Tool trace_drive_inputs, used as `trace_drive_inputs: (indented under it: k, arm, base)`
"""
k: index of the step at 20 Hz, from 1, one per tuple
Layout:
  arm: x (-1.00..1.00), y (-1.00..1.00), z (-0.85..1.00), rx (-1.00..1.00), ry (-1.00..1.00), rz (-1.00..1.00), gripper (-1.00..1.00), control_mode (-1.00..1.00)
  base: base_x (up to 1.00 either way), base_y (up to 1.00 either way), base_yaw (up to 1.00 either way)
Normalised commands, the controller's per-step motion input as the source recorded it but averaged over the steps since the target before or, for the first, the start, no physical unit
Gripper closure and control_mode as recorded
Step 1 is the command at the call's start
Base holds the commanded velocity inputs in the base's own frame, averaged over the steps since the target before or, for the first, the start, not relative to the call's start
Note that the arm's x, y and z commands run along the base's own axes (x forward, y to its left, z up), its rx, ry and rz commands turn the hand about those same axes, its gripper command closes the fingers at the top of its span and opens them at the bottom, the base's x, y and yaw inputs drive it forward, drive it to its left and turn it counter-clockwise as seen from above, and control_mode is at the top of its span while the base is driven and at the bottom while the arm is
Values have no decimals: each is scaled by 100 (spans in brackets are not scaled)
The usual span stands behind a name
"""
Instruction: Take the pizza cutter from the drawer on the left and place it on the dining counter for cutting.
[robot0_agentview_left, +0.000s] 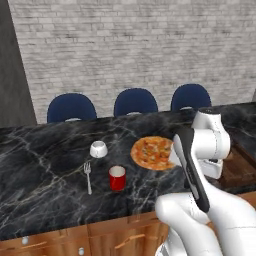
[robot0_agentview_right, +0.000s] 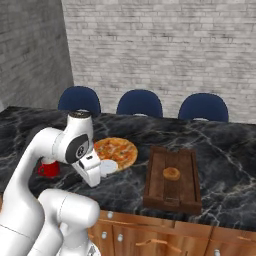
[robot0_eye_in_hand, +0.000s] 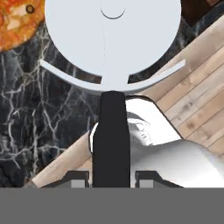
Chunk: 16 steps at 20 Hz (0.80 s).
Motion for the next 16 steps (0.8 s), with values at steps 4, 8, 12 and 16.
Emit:
trace_drive_inputs:
  k: [4,8,12,16]
  arm:
    - [56,0,-72,0,0,-22,100,-100]
    - [67,0,-63,0,0,-20,100,-100]
    - [76,0,-49,-3,0,-16,100,-100]
    - [71,0,-33,-6,0,-14,100,-100]
  base:
    - [0,0,0]
    - [0,0,0]
    - [0,0,0]
    - [0,0,0]
